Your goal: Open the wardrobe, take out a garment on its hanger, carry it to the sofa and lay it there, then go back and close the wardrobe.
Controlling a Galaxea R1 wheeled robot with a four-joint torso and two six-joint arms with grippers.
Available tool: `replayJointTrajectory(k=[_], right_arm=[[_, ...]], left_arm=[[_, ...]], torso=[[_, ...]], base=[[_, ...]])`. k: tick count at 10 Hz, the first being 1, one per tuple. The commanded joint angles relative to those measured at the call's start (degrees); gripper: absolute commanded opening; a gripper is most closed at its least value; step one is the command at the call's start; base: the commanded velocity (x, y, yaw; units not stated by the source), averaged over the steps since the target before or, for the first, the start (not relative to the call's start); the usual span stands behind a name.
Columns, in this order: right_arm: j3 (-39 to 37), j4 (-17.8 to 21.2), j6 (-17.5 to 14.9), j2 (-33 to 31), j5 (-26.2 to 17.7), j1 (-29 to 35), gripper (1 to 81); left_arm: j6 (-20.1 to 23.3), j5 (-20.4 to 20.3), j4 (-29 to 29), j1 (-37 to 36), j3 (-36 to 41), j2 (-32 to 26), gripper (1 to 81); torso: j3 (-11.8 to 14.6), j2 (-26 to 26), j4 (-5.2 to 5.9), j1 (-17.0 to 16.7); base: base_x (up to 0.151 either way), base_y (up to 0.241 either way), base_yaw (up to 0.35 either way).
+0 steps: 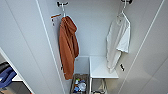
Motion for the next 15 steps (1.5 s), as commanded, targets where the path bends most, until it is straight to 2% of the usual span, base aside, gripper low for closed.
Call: replayJointTrajectory(k=[1, 7, 12, 15], right_arm=[[-10.4, 0.9, 0.1, 7.5, -1.4, -3.9, 81.1], [-37.9, 0.7, -0.1, 29.1, -0.1, -11.8, 81.1], [-54.8, 0.2, -0.8, 42.0, -0.1, -15.1, 81.1], [-58.4, 0.1, -0.7, 45.6, 1.9, -15.3, 81.1]], left_arm=[[-1.5, 3.7, 1.4, 1.3, -13.6, 8.5, 81.1], [-1.8, 12.2, 1.4, 1.8, -30.8, 21.3, 81.1], [-1.8, 16.4, 1.3, 2.0, -43.6, 30.4, 81.1], [-1.8, 17.9, 1.4, 2.0, -49.7, 34.6, 81.1]], torso=[[0.0, 0.0, 0.0, 0.0], [0.1, -0.1, 0.0, -0.1], [0.1, -0.1, 0.0, -0.1], [0.1, -0.2, 0.0, -0.2]], base=[[0.0, 0.0, 0.0], [0.0, 0.0, 0.0], [0.0, 0.0, 0.0], [0.0, 0.0, 0.0]])
